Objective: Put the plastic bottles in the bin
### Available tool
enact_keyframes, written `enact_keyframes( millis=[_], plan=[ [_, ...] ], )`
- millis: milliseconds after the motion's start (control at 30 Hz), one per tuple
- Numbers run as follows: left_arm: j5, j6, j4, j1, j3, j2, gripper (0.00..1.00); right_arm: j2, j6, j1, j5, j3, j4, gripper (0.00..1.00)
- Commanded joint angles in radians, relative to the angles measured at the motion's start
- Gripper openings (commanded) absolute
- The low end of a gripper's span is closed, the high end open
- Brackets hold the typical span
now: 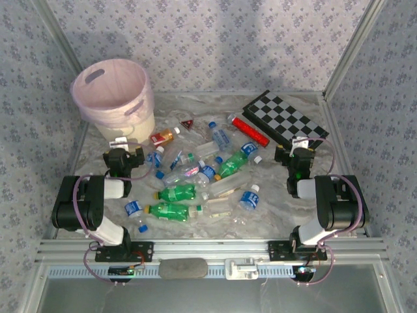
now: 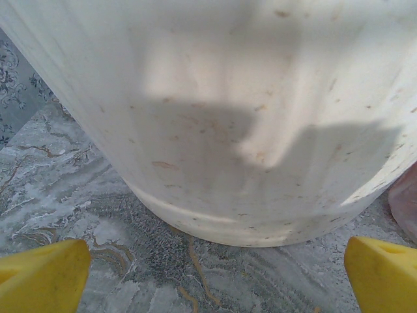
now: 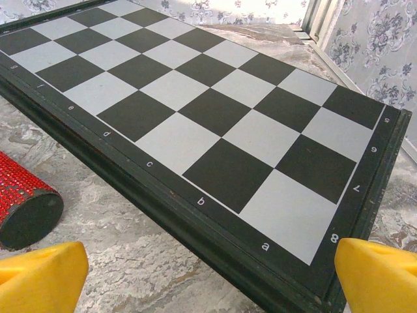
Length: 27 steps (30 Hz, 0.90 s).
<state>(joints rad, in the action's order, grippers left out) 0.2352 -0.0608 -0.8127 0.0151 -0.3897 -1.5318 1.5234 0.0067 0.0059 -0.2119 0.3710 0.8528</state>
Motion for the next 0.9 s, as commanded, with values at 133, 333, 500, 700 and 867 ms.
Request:
enact_keyframes(
  millis=[133, 333, 500, 700, 867],
  plan=[
    [0.003, -0.001, -0.031, 0.001, -0.008, -0.002, 1.00, 0.001, -0.004, -0.007, -0.003, 0.002, 0.003, 0.99],
    [0.003, 0.000, -0.031, 0.000, -0.008, -0.002, 1.00, -0.015, -0.013, 0.010, -0.036, -0.005, 0.011, 0.99],
    [0.084, -0.007, -0.009, 0.023, -0.006, 0.026, 1.00, -0.150, -0.031, 0.040, -0.093, 0.022, -0.137, 0.99],
    [0.113, 0.033, -0.097, 0.059, 0.038, 0.034, 1.00, -0.319, 0.067, 0.101, -0.199, 0.130, -0.449, 0.99],
    [0.126, 0.049, -0.163, 0.074, 0.081, 0.062, 1.00, -0.433, 0.274, 0.157, -0.149, 0.270, -0.835, 0.99]
  ],
)
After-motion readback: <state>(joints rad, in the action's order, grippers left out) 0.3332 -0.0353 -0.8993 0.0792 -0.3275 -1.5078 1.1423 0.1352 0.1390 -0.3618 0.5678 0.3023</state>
